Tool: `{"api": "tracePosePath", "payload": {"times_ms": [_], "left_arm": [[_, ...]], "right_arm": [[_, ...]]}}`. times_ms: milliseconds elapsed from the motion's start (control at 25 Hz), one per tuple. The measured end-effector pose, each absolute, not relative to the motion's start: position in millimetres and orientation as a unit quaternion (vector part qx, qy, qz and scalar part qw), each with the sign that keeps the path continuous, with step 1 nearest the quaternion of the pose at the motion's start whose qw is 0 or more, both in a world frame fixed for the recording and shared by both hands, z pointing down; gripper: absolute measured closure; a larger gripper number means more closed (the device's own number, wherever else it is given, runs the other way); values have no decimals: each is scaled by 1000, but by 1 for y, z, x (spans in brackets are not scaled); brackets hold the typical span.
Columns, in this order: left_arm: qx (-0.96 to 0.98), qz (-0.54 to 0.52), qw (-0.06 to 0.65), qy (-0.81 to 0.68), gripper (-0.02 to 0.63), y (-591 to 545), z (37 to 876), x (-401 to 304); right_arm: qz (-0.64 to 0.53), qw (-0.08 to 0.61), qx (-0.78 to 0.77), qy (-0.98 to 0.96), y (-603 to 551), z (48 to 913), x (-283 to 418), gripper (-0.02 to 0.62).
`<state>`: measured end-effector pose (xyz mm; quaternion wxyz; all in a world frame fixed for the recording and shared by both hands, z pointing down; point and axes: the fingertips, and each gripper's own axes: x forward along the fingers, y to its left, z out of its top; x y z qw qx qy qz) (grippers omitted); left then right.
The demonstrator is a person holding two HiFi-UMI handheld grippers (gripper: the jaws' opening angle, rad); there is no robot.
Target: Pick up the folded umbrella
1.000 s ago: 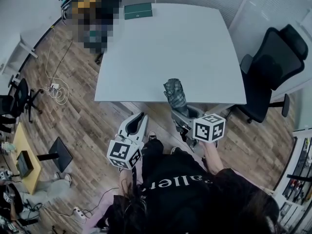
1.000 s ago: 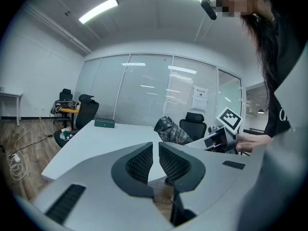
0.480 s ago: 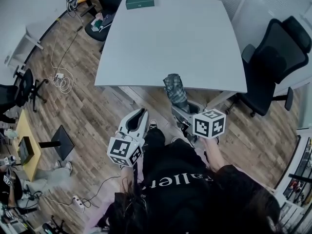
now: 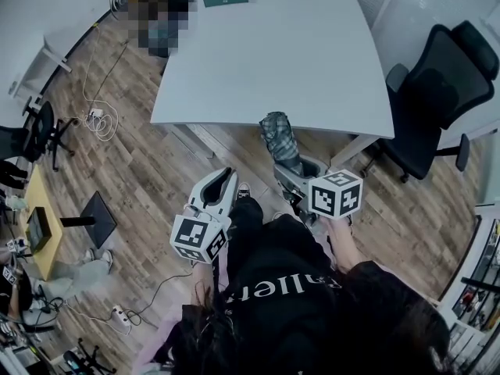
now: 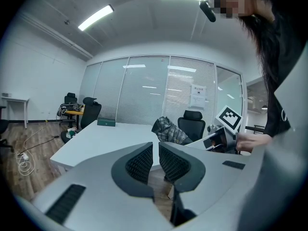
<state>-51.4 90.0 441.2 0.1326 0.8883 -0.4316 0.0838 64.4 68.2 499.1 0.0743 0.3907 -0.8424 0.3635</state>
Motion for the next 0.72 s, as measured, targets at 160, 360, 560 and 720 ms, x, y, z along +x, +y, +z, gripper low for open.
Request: {"api": "tracePosePath", "payload": {"times_ms": [160, 360, 560, 720], "left_arm": [[888, 83, 132, -433, 552, 98, 442, -49], [886, 83, 133, -436, 552, 104, 444, -48], [887, 81, 133, -434, 552, 106, 443, -44], [889, 82, 135, -430, 552, 108, 445, -40]], "right_arm": [[360, 77, 389, -844, 75, 499, 65, 376], [358, 79, 385, -847, 82, 501, 66, 376], [358, 83, 384, -847, 85, 500, 68, 376], [358, 86, 384, -846, 87, 502, 69, 376]]}}
